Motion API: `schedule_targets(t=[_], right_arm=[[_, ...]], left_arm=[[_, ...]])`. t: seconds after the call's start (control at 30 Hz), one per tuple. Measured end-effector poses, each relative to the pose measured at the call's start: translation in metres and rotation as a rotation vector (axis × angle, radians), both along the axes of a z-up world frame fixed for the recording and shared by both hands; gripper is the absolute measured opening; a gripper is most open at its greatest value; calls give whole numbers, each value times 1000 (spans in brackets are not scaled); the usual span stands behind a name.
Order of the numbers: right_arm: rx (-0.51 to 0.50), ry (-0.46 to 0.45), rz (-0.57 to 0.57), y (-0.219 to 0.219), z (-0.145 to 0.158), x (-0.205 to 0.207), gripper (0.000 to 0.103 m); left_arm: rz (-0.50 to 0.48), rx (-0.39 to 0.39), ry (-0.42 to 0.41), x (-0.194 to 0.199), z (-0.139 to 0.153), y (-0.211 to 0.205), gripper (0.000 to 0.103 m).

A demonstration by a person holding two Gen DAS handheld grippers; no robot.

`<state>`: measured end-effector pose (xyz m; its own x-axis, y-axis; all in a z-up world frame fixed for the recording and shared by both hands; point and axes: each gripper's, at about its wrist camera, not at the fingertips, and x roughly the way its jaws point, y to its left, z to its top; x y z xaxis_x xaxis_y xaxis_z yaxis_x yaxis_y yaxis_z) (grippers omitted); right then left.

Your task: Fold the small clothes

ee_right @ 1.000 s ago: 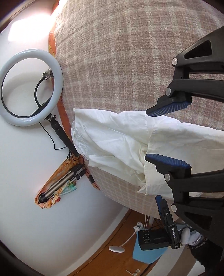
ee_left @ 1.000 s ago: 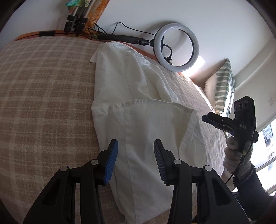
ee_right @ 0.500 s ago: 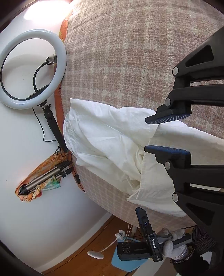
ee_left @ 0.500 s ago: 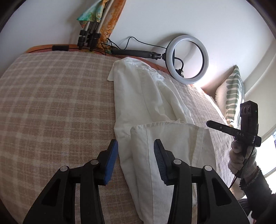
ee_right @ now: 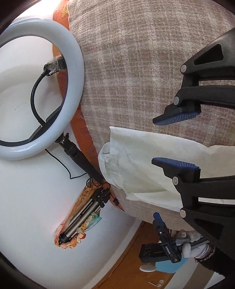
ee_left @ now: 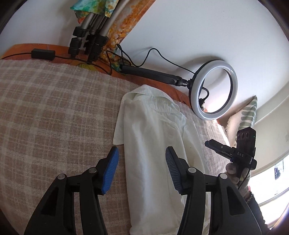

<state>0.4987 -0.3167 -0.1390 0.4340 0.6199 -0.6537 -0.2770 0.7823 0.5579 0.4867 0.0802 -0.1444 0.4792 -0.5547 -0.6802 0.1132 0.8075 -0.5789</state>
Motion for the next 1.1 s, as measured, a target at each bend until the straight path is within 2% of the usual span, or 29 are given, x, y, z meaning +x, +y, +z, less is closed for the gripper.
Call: schedule_targets(t=[0.13, 0.27, 0.3, 0.33, 0.37, 0.43, 0.47, 0.5, 0.57, 0.63, 0.7, 0.77, 0.8, 0.83, 0.87, 0.93, 0.97, 1.0, 1.03, 1.07, 1.1], right_arm=[[6, 21, 11, 9, -10, 30, 40], [18, 34, 30, 20, -20, 48, 40], [25, 29, 33, 22, -20, 51, 40], [31, 28, 35, 25, -20, 53, 40], [32, 28, 36, 27, -20, 55, 40], [31, 26, 42, 31, -21, 57, 29], [19, 25, 49, 34, -20, 57, 19], [5, 19, 55, 37, -20, 57, 8], [-55, -12, 60, 45, -17, 59, 0], [-123, -26, 21, 46, -17, 63, 0], [-97, -21, 20, 43, -18, 66, 0], [-109, -43, 20, 43, -15, 65, 0], [-98, -45, 21, 41, -13, 65, 0], [-82, -43, 20, 39, -13, 65, 0], [-69, -40, 24, 38, -12, 65, 2], [-51, -17, 26, 35, -13, 68, 16], [-36, -6, 28, 34, -14, 69, 31], [-27, -8, 28, 34, -14, 69, 32], [-27, -10, 32, 35, -14, 69, 32], [-32, -16, 36, 37, -15, 69, 24], [-43, -18, 47, 39, -15, 68, 8]], left_arm=[[-31, 26, 48, 15, -18, -10, 52], [-53, 60, 1, 15, -19, -18, 47], [-55, 69, -3, 16, -20, -19, 40], [-55, 76, 5, 17, -22, -20, 18], [-50, 75, 3, 17, -25, -19, 4], [-38, 89, -25, 14, -25, -18, 2], [-25, 116, -51, 11, -22, -17, 2], [-7, 148, -76, 8, -20, -14, 2], [32, 208, -83, 9, -24, -5, 1], [31, 140, -71, 11, -27, 4, 1], [27, 83, -88, 11, -21, 8, 2], [42, 73, -120, 11, -12, 10, 18], [40, 59, -124, 13, -8, 10, 24], [33, 47, -116, 17, -7, 7, 36], [19, 42, -108, 21, -6, 3, 43], [-5, 85, -108, 28, -6, -9, 44], [-14, 108, -110, 32, -6, -14, 44], [-22, 116, -107, 35, -8, -18, 43], [-24, 122, -99, 38, -11, -21, 40], [-20, 135, -92, 41, -13, -23, 36], [-21, 154, -88, 44, -15, -26, 31]])
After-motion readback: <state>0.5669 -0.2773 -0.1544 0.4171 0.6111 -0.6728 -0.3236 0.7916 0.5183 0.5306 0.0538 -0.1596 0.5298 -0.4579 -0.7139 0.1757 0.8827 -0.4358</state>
